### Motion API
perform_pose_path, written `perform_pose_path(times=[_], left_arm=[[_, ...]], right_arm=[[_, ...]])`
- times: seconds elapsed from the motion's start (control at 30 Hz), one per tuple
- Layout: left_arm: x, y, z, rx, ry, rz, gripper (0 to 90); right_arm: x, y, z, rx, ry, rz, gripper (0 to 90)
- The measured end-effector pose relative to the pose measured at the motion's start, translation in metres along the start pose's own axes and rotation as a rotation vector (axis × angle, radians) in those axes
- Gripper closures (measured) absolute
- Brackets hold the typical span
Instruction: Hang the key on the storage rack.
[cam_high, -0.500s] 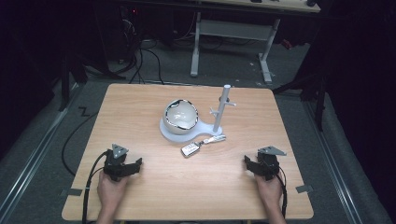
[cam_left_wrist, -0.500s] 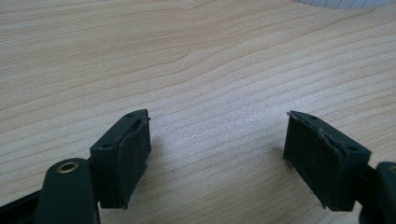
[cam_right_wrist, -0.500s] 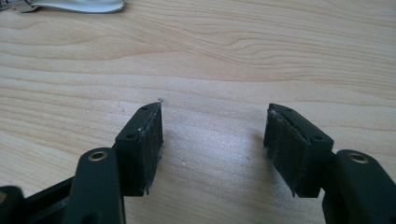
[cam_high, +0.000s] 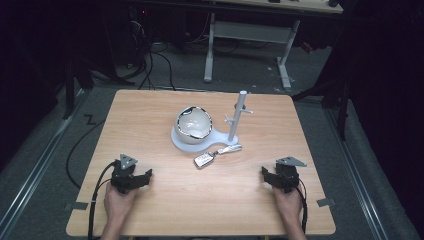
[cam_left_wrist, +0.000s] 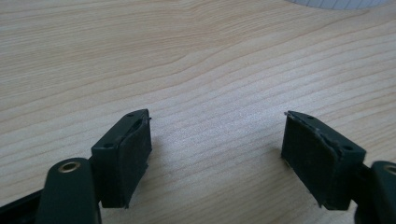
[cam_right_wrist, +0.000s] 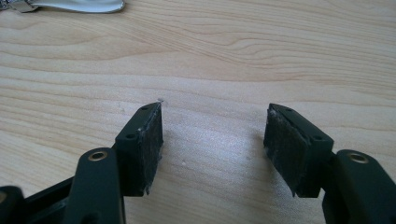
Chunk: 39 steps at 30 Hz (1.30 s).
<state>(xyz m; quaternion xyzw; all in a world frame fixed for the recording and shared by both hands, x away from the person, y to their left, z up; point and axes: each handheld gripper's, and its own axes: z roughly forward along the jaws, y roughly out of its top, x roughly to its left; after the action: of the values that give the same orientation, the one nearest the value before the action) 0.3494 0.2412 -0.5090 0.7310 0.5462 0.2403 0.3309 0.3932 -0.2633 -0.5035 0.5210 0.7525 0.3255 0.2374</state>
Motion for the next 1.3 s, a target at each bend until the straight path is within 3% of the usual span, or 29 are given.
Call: perform_pose_path(times=[0.13,0.27,0.4,0.67,0.77,0.93,1.0,1.3], left_arm=[[-0.001,0.002,0.0,0.018,0.001,0.004,23.7],[-0.005,0.005,-0.001,0.041,-0.03,0.025,26.1],[-0.015,0.011,-0.002,0.025,-0.063,0.046,28.9],[-0.042,0.03,0.002,-0.034,-0.188,0.059,29.3],[-0.046,0.033,0.004,-0.043,-0.217,0.058,28.6],[-0.059,0.042,0.006,-0.073,-0.261,0.104,30.4],[-0.063,0.045,0.009,-0.079,-0.296,0.085,30.5],[-0.071,0.046,0.015,-0.055,-0.3,0.09,31.7]], right_arm=[[0.0,0.0,0.0,0.0,0.0,0.0,37.7],[0.0,0.0,0.0,0.0,0.0,0.0,37.6],[0.0,0.0,0.0,0.0,0.0,0.0,37.6],[0.0,0.0,0.0,0.0,0.001,-0.001,37.4],[0.0,0.0,0.0,0.0,0.001,-0.001,37.4],[0.0,0.0,0.0,0.0,0.001,-0.001,37.4],[0.0,0.0,0.0,0.0,0.001,-0.001,37.4],[0.0,0.0,0.0,0.0,0.002,-0.002,37.4]])
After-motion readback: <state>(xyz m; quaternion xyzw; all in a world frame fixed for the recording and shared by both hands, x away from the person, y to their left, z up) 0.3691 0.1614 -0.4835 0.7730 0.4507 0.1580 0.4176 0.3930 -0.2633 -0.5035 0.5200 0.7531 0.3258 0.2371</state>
